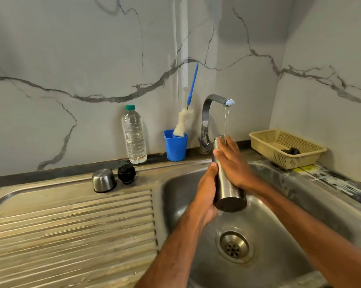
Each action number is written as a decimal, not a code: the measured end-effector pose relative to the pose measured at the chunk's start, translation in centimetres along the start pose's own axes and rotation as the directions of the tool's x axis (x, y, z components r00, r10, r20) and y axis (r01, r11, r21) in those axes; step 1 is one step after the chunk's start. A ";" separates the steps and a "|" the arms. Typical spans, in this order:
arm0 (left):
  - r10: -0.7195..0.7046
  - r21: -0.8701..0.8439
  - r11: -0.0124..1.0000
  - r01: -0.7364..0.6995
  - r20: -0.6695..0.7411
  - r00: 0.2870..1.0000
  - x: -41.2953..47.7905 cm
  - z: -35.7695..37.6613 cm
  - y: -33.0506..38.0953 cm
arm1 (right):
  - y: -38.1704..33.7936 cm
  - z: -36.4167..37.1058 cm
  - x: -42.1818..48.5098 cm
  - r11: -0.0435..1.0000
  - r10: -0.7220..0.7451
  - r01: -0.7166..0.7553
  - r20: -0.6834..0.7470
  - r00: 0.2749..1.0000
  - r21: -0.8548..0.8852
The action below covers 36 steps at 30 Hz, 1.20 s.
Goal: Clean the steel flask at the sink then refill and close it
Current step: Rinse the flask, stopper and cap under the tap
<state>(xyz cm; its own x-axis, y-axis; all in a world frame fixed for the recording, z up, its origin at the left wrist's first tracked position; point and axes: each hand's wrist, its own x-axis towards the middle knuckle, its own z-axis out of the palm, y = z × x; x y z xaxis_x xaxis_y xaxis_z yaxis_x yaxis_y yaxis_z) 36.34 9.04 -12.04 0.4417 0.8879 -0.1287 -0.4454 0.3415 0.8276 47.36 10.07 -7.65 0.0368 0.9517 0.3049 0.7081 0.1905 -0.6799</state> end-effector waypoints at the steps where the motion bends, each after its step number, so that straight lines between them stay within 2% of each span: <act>1: -0.009 0.008 1.000 0.009 -0.006 1.000 0.1 0.0 -0.1 | 0.4 -0.2 1.2 0.998 0.028 -0.026 -0.027 0.999 0.050; 3: -0.018 0.003 1.000 0.018 -0.014 1.000 0.0 0.0 0.0 | 0.9 -0.5 3.1 0.987 0.092 -0.084 -0.048 0.995 0.139; 5: -0.023 0.000 1.000 0.023 -0.026 0.999 0.1 0.0 -0.1 | 1.0 -0.4 3.3 0.984 0.113 -0.105 -0.046 0.993 0.146; 9: -0.011 -0.038 0.999 0.009 -0.035 0.999 0.2 -0.3 -0.5 | 0.2 0.5 -1.7 1.000 -0.005 0.005 0.016 1.000 0.024; 12: 0.024 -0.010 1.000 -0.024 0.009 1.000 0.0 -0.3 -0.5 | -0.5 0.6 -6.6 0.977 -0.112 0.126 0.090 0.990 -0.174; 14: 0.029 0.026 0.999 -0.030 0.031 0.999 0.1 -0.2 -0.6 | -0.9 0.2 -7.6 0.965 -0.112 0.137 0.121 0.986 -0.223; 18: -0.019 -0.068 0.997 0.023 0.056 0.998 -0.2 0.6 -0.6 | -1.0 -0.8 -4.3 0.988 -0.060 0.078 0.130 0.990 -0.136; 23: -0.040 -0.152 0.987 0.054 0.095 0.995 -0.1 0.9 -0.3 | -0.1 -1.3 2.7 0.995 0.089 -0.089 0.021 0.996 0.034; 28: -0.025 -0.211 0.977 0.042 0.084 0.996 0.0 0.6 -0.1 | -1.0 -0.2 0.7 0.982 0.099 -0.099 0.012 0.995 0.163; 31: 0.020 -0.207 0.978 0.000 0.096 0.995 -0.1 0.4 0.1 | -2.0 -0.4 -4.2 0.988 0.033 -0.043 0.066 0.997 0.148; 34: 0.046 -0.101 0.994 -0.034 0.125 0.991 -0.2 0.2 -0.1 | -2.3 -0.7 -8.7 0.997 -0.073 0.069 0.106 0.992 0.039; 36: 0.050 -0.027 0.999 -0.047 0.118 0.992 -0.4 0.4 -0.3 | -2.3 -0.9 -9.7 0.998 -0.060 0.064 0.133 0.989 -0.025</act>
<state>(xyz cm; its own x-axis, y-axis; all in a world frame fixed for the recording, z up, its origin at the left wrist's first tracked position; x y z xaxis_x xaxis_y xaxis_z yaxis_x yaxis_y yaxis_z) 36.64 8.47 -12.07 0.5077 0.8612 -0.0216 -0.4864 0.3072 0.8179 46.03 0.21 -8.44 -0.1001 0.9621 0.2536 0.7261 0.2449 -0.6425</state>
